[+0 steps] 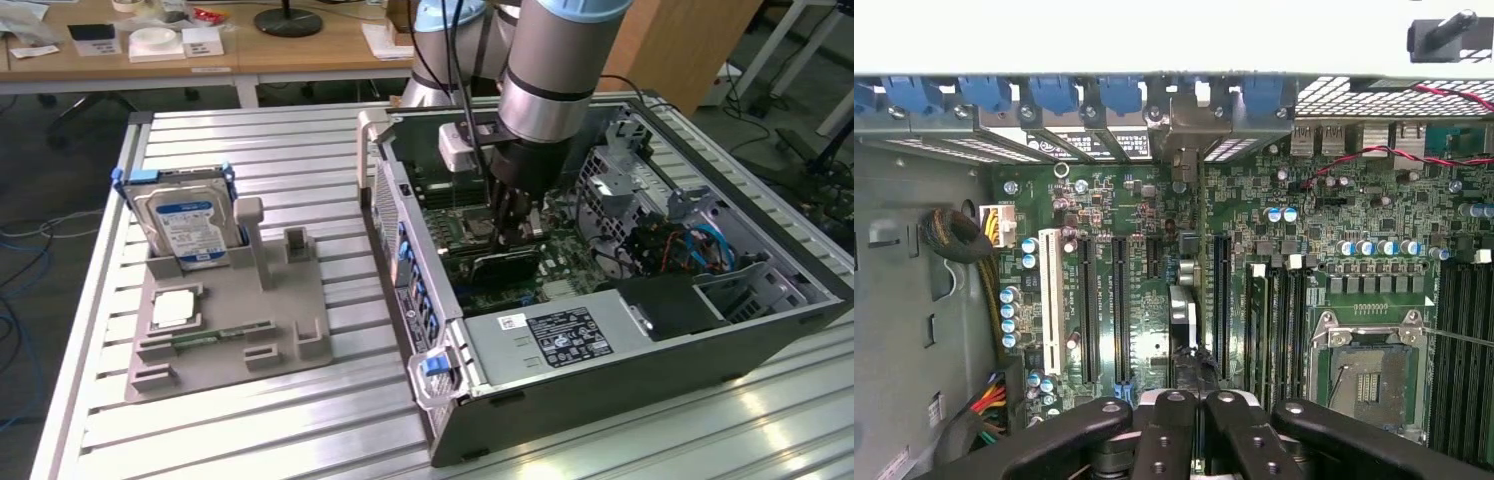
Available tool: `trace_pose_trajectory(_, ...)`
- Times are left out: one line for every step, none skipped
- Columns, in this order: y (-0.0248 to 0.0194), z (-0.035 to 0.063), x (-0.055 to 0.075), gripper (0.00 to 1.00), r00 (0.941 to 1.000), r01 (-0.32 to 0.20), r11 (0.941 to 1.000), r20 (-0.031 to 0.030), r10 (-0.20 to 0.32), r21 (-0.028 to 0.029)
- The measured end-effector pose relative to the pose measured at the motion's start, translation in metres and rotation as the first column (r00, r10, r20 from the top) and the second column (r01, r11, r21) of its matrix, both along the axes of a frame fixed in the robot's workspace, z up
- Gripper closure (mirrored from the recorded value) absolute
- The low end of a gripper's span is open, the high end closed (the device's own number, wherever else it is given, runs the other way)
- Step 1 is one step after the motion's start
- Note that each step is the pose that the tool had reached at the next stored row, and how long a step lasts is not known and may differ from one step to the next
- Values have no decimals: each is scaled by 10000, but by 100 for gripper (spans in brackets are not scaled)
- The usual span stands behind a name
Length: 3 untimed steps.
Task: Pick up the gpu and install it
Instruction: 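Press down on the gpu until it lock into place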
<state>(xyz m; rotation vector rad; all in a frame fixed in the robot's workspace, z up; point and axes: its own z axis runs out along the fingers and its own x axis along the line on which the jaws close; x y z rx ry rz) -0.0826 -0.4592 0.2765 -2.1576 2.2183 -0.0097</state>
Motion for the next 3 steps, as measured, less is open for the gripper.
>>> trace_pose_trajectory(0, 0, 0, 89, 10000, 0, 10000, 0, 0, 0)
trace_pose_trajectory(0, 0, 0, 89, 10000, 0, 10000, 0, 0, 1)
trace_pose_trajectory(0, 0, 0, 89, 10000, 0, 10000, 0, 0, 1)
